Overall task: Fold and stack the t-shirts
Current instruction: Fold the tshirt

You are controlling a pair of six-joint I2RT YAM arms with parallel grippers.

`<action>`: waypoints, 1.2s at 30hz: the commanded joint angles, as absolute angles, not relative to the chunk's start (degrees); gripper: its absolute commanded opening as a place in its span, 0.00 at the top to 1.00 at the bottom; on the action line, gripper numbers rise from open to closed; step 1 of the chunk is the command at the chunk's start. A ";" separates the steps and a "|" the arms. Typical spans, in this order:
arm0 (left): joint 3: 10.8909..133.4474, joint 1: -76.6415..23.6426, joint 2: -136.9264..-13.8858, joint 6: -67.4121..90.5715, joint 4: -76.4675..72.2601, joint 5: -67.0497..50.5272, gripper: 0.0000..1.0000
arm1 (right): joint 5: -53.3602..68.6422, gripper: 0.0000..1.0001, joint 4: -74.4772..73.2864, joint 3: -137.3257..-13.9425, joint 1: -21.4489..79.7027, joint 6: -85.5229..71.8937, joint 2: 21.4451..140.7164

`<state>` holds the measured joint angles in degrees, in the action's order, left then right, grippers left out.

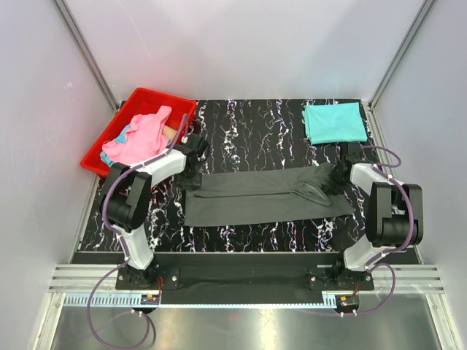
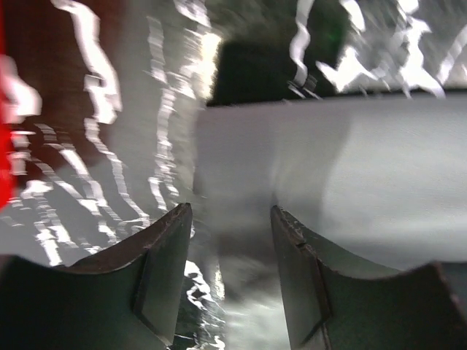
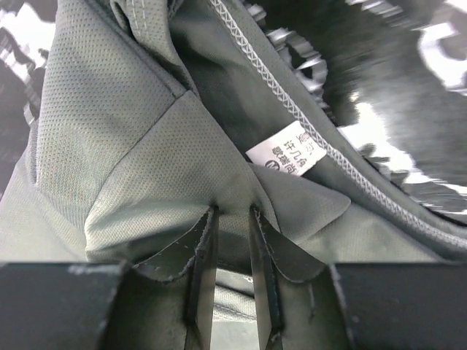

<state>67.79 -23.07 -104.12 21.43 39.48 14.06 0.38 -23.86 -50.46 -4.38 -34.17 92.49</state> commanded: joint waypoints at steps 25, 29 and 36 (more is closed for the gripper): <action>79.63 -20.13 -113.29 14.50 40.08 8.26 0.45 | -6.24 0.49 -27.34 -65.91 -7.03 -29.44 95.27; 80.42 -19.95 -115.22 14.94 39.82 9.05 0.50 | -5.71 0.49 -25.66 -65.74 -8.78 -30.85 97.38; 80.60 -19.51 -115.66 15.91 39.73 10.19 0.90 | -8.43 1.00 -21.98 -62.14 -12.39 -30.50 97.83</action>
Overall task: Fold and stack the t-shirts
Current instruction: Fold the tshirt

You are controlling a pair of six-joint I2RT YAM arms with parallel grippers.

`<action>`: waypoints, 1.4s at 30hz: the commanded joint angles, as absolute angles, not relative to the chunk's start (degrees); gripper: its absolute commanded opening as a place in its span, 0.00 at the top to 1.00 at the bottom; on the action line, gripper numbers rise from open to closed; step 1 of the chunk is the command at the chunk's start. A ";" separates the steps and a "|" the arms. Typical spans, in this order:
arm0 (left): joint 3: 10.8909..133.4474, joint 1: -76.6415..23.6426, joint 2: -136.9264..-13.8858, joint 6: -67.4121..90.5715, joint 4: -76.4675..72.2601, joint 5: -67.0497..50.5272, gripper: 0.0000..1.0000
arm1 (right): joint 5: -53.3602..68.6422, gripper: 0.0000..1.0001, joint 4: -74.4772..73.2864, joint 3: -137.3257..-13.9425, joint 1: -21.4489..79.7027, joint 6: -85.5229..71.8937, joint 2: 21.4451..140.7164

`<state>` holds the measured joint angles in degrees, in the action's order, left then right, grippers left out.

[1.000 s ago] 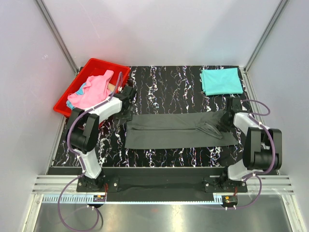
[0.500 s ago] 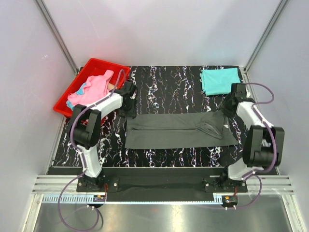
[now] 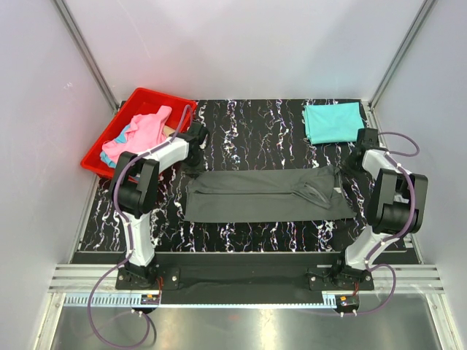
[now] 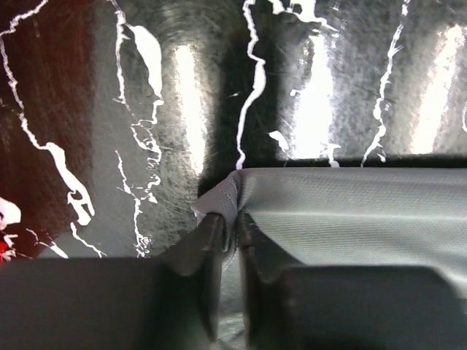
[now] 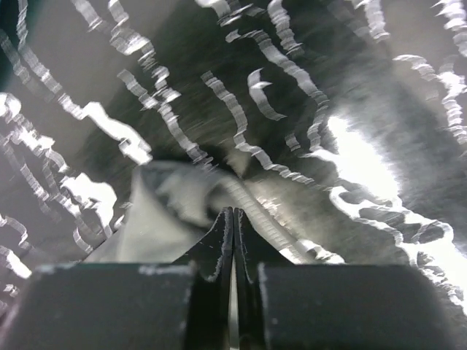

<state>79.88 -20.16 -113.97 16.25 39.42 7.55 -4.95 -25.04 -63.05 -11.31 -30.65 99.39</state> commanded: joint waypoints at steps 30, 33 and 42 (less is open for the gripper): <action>85.17 -20.92 -107.84 17.58 45.00 11.43 0.48 | 10.11 0.50 -19.51 -61.87 -13.80 -27.78 97.82; 82.89 -18.81 -107.49 16.44 43.69 8.19 0.50 | 10.46 0.53 -19.16 -61.88 -13.80 -27.42 98.52; 81.21 -14.42 -108.98 11.17 40.53 -2.98 0.55 | 13.01 0.62 -18.11 -62.14 -13.80 -26.46 100.46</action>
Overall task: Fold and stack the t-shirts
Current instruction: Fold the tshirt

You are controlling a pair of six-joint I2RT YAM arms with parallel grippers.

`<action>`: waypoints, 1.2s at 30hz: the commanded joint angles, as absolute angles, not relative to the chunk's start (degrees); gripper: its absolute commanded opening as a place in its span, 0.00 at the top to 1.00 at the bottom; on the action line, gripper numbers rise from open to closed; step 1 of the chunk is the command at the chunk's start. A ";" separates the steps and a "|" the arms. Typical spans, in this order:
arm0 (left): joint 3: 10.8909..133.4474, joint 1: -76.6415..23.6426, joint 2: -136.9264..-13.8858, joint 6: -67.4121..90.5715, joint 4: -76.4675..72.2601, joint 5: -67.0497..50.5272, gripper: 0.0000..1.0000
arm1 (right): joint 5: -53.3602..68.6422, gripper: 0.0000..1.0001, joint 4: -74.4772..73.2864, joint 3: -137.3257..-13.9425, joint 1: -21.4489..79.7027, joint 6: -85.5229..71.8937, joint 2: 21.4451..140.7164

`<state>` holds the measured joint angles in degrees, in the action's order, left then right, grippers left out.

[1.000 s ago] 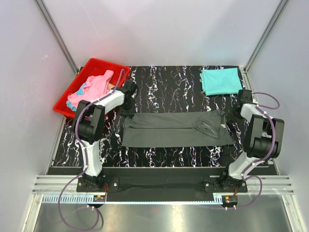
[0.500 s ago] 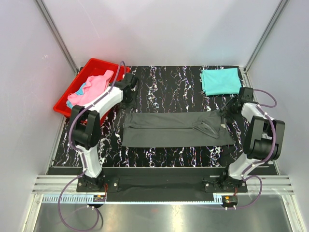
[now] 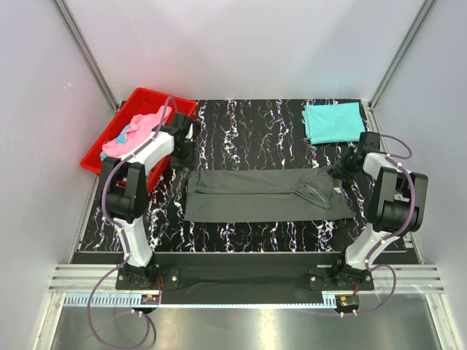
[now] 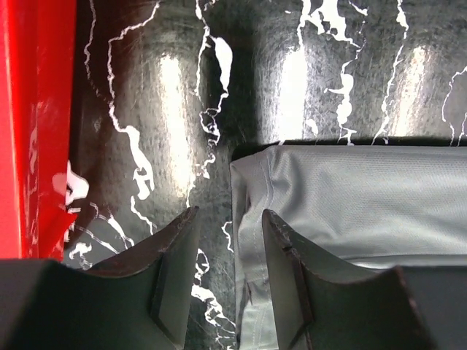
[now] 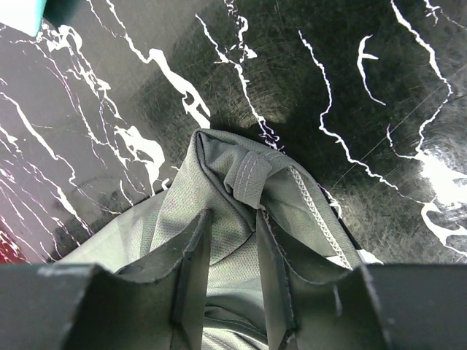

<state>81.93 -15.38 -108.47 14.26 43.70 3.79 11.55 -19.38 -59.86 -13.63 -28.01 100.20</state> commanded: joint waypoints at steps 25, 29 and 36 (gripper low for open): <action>82.53 -10.64 -111.35 15.20 34.90 -13.34 1.00 | 7.12 1.00 -17.40 -60.38 -13.80 -25.05 99.67; 83.23 -10.63 -112.06 15.56 34.63 -15.38 0.94 | 6.33 1.00 -17.14 -59.94 -13.80 -24.79 98.97; 82.88 -10.55 -111.36 14.24 34.27 -18.19 0.72 | 5.89 1.00 -17.05 -60.12 -13.80 -24.61 98.79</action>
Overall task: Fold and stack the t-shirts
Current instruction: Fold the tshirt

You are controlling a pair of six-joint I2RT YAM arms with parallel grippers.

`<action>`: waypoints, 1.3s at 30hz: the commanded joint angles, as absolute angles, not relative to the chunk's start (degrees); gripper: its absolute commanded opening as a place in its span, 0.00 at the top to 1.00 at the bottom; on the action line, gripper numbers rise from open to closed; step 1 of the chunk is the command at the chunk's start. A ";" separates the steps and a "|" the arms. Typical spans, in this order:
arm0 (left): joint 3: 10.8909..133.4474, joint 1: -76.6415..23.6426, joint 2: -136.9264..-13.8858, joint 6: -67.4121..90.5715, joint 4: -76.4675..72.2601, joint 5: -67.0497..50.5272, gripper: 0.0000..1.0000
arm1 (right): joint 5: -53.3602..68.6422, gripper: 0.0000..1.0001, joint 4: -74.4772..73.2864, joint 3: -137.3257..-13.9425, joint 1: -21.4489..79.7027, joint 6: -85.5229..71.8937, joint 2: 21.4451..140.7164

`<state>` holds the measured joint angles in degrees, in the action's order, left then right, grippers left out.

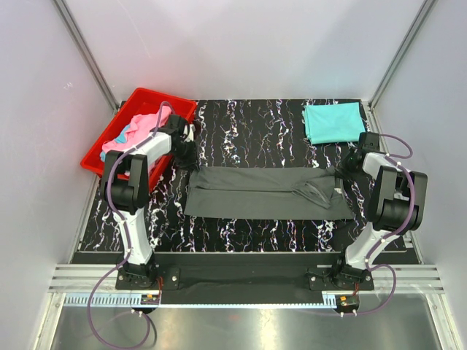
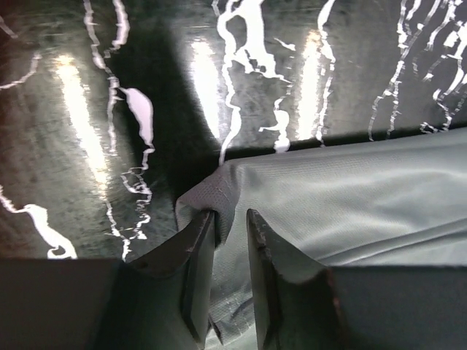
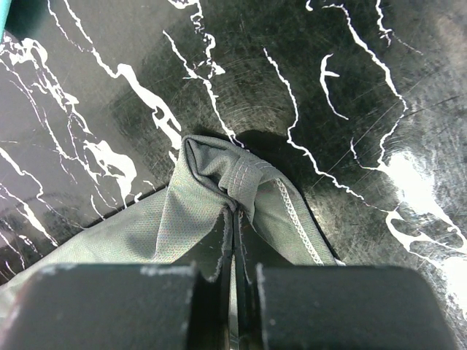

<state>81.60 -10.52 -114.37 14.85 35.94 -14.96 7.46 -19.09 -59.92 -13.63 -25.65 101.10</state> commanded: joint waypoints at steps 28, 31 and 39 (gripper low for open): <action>84.73 -10.63 -112.76 9.41 40.61 -12.66 0.62 | 6.33 1.00 -16.70 -60.21 -13.80 -24.52 98.88; 84.90 -10.63 -113.20 8.88 40.34 -12.74 0.67 | 6.33 1.00 -16.70 -60.21 -13.80 -24.61 98.88; 86.22 -10.63 -113.39 10.19 39.99 -14.76 1.00 | 4.84 1.00 -17.05 -60.29 -13.80 -24.61 98.26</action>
